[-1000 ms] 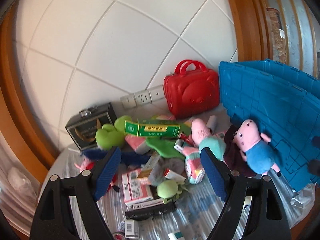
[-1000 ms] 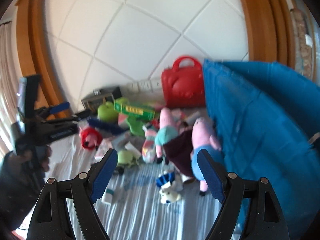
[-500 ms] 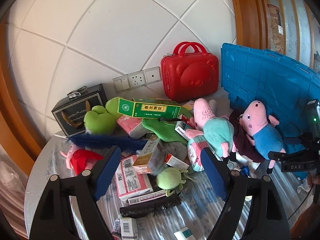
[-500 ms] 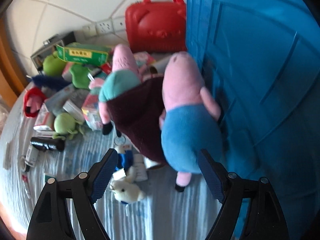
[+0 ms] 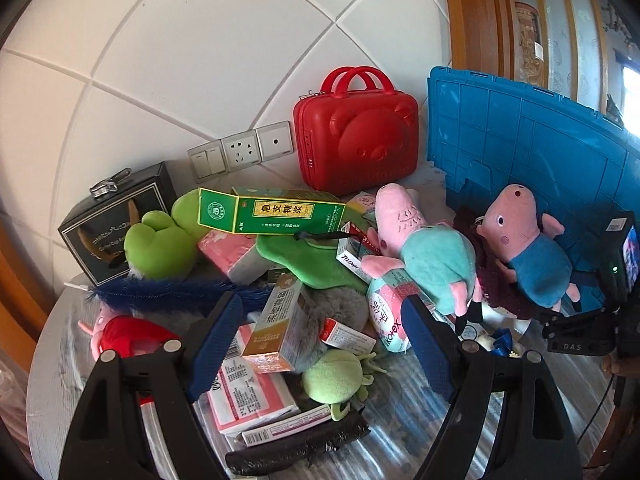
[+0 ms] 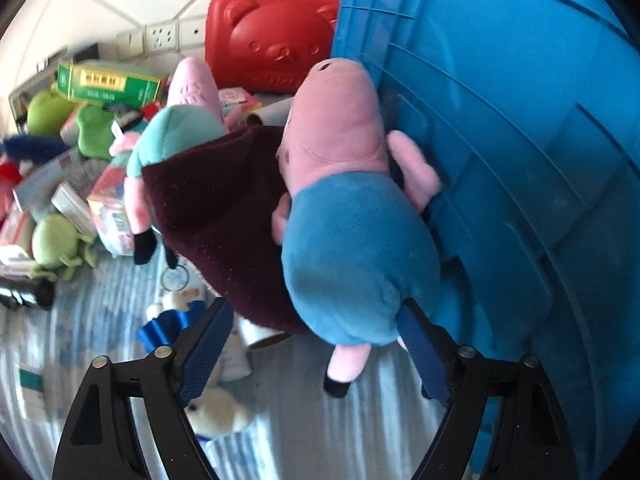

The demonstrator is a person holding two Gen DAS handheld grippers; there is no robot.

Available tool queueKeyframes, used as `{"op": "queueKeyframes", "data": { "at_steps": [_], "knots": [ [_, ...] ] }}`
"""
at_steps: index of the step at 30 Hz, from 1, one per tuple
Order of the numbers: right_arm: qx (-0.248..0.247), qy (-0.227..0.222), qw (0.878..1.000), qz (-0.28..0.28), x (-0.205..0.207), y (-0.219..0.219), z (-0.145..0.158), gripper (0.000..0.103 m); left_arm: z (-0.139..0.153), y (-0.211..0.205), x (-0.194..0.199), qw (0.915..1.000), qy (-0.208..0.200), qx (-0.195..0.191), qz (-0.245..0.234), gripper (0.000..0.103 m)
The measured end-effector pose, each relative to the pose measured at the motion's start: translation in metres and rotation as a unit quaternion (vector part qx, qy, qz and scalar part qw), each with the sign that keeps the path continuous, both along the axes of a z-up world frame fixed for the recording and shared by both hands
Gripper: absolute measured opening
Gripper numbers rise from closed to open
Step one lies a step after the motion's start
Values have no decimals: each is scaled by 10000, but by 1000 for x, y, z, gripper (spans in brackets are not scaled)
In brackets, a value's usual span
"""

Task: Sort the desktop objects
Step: 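Grasp the orange ointment box with left tool while right tool grasps the blue-shirted pig plush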

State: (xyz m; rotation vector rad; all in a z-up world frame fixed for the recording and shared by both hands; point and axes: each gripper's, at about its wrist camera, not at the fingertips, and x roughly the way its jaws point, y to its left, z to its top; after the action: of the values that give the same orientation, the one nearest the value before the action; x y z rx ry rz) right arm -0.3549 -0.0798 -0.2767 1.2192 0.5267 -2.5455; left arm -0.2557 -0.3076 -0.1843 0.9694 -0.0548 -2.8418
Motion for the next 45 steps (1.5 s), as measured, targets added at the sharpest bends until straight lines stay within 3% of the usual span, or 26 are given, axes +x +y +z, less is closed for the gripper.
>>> {"op": "queueKeyframes", "data": {
  "at_steps": [4, 7, 13, 17, 22, 24, 25, 26, 27, 30, 33, 36, 37, 40, 41, 45],
  "knots": [
    [481, 116, 9987, 127, 0, -10, -1, 88, -6, -4, -1, 10000, -78, 38, -35, 82],
    [907, 548, 9943, 80, 8, -12, 5, 88, -9, -5, 0, 9999, -129, 32, -13, 82],
    [859, 259, 9957, -224, -6, 1, -6, 90, -8, -10, 2, 9997, -96, 237, -16, 82],
    [744, 218, 9961, -416, -20, -3, -11, 101, -9, -12, 1, 9995, -136, 289, -2, 82],
    [783, 520, 9933, -665, -26, -8, -14, 103, -8, -13, 8, 9999, -119, 82, 13, 82],
    [1134, 867, 9880, -585, -24, -14, -23, 102, -10, -19, 13, 9998, -153, 39, 122, 82],
    [1224, 1043, 9860, -431, -19, -17, -24, 69, -11, -24, 16, 9997, -174, 41, 177, 82],
    [1506, 1054, 9830, 28, -13, -25, -27, 62, -11, -29, 19, 9995, -185, 41, 243, 82],
    [1735, 1157, 9777, 243, -8, -31, -28, 62, -12, -34, 23, 9994, -190, 37, 293, 82],
    [1610, 995, 9809, 457, -2, -36, -21, 56, -16, -46, 32, 9986, -242, 34, 468, 82],
    [1101, 811, 9878, 752, 9, -45, 7, 44, -20, -55, 39, 9982, -291, 70, 526, 82],
    [270, 480, 9948, 854, 16, -48, 34, 41, -28, -59, 38, 9979, -386, 79, 519, 82],
    [57, 433, 9960, 774, 14, -45, 39, 43, -31, -60, 36, 9979, -431, 88, 480, 82],
    [396, 195, 9981, 420, -4, -45, 23, 82, -46, -61, 27, 9974, -613, 181, 337, 82],
    [455, -40, 9985, 294, -13, -42, 14, 88, -49, -59, 23, 9973, -671, 178, 226, 82],
    [422, -62, 9990, 92, -32, -42, 12, 93, -61, -54, -6, 9964, -797, 16, -290, 82]
  ]
}}
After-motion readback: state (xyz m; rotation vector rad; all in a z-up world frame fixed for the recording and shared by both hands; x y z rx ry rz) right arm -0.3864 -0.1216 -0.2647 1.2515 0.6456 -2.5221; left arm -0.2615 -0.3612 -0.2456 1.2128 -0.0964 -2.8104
